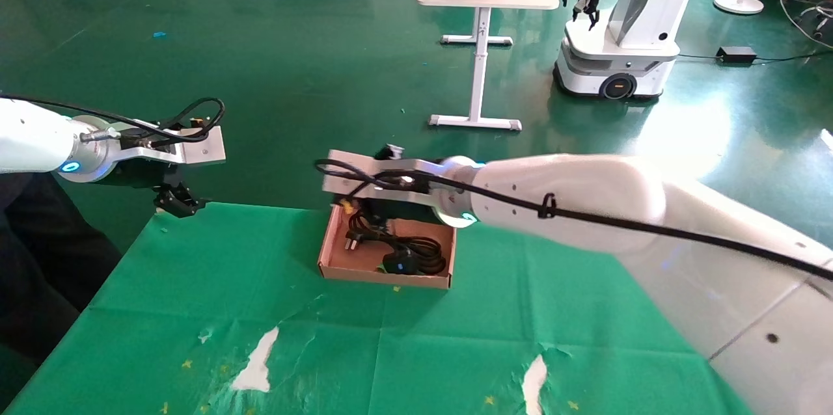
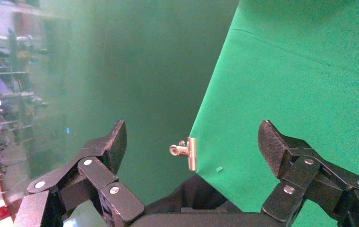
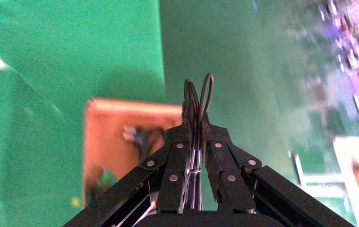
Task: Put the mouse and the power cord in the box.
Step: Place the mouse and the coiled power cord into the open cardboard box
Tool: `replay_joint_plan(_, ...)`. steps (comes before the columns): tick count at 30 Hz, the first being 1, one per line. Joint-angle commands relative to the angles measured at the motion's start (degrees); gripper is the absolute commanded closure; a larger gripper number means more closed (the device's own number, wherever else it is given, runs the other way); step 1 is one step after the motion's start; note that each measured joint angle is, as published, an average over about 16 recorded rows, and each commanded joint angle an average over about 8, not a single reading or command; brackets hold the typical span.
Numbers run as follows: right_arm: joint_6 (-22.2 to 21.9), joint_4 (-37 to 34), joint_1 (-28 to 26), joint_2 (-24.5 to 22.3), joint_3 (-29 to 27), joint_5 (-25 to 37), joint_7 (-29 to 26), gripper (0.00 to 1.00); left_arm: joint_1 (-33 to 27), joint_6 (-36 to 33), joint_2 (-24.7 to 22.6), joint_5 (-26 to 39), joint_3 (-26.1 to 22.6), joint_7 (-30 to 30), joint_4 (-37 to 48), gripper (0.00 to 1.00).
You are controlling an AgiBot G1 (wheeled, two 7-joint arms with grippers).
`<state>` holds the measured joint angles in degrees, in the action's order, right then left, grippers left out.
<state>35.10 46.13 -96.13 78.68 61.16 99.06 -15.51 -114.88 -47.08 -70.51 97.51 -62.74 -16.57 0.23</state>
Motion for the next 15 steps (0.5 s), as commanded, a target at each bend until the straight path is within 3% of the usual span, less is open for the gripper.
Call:
replay_joint_plan(1,-2.6,-1.8,-0.2,0.0,2.4,-0.3,-1.3,0.76,0.0,0.0,0.0,0.0,0.0,0.0,0.0,0.0)
replay_joint_plan(7,-7.5,-4.0,-0.4,0.3,7.2,0.3,-3.6,0.03,0.0,-0.2,0.1,0.0,0.0,0.1,0.0,0.0)
replay_joint_plan(15,-7.7,-3.9,-0.4,0.3,7.2,0.5,-3.5,0.0,0.0,-0.1,0.1,0.0,0.0,0.1,0.0,0.0)
